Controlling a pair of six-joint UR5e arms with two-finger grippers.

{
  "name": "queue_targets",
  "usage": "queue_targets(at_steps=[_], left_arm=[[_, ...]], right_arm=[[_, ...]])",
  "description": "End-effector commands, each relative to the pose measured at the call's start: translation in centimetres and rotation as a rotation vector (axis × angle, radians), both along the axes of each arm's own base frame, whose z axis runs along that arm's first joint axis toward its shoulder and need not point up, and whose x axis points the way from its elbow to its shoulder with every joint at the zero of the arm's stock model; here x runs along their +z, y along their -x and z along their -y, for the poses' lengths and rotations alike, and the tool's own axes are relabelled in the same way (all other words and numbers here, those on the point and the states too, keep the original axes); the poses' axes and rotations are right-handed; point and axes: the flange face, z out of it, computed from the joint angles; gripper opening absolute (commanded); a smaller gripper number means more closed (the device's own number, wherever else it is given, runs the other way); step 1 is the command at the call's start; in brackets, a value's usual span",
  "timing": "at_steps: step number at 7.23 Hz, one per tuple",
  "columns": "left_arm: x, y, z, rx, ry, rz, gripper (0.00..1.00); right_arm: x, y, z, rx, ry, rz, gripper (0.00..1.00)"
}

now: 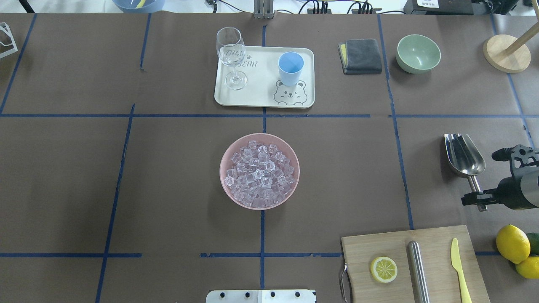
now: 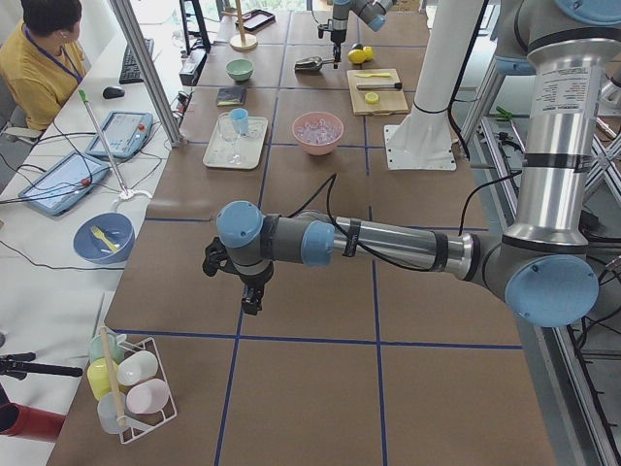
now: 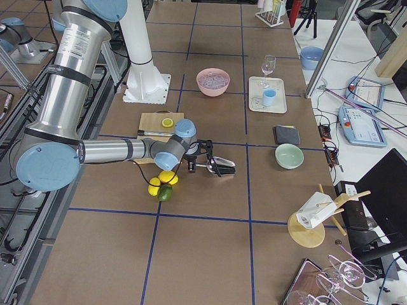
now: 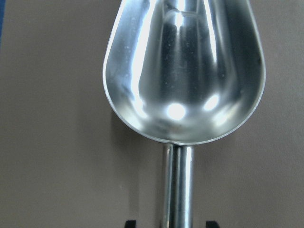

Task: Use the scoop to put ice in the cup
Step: 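Lower the right gripper onto the metal scoop handle and close it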

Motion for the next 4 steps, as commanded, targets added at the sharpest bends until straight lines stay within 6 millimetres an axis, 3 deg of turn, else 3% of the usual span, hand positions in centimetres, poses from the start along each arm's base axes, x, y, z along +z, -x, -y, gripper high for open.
queue_targets(at_steps=[1, 2, 3, 4], left_arm=[[0.1, 0.0, -0.1, 0.001, 0.001, 0.0, 1.0], [0.0, 0.0, -0.1, 0.001, 0.0, 0.0, 1.0], [0.1, 0.0, -0.1, 0.001, 0.001, 0.0, 1.0], [0.0, 0.0, -0.1, 0.002, -0.001, 0.0, 1.0]], right_arm=[[-0.5, -0.2, 0.0, -0.007, -0.015, 0.005, 0.08], [-0.5, -0.3, -0.2, -0.015, -0.022, 0.005, 0.0], [-0.6, -0.3, -0.3, -0.088, -0.093, 0.005, 0.0], [-2.0, -1.3, -0.9, -0.122, -0.15, 0.012, 0.0]])
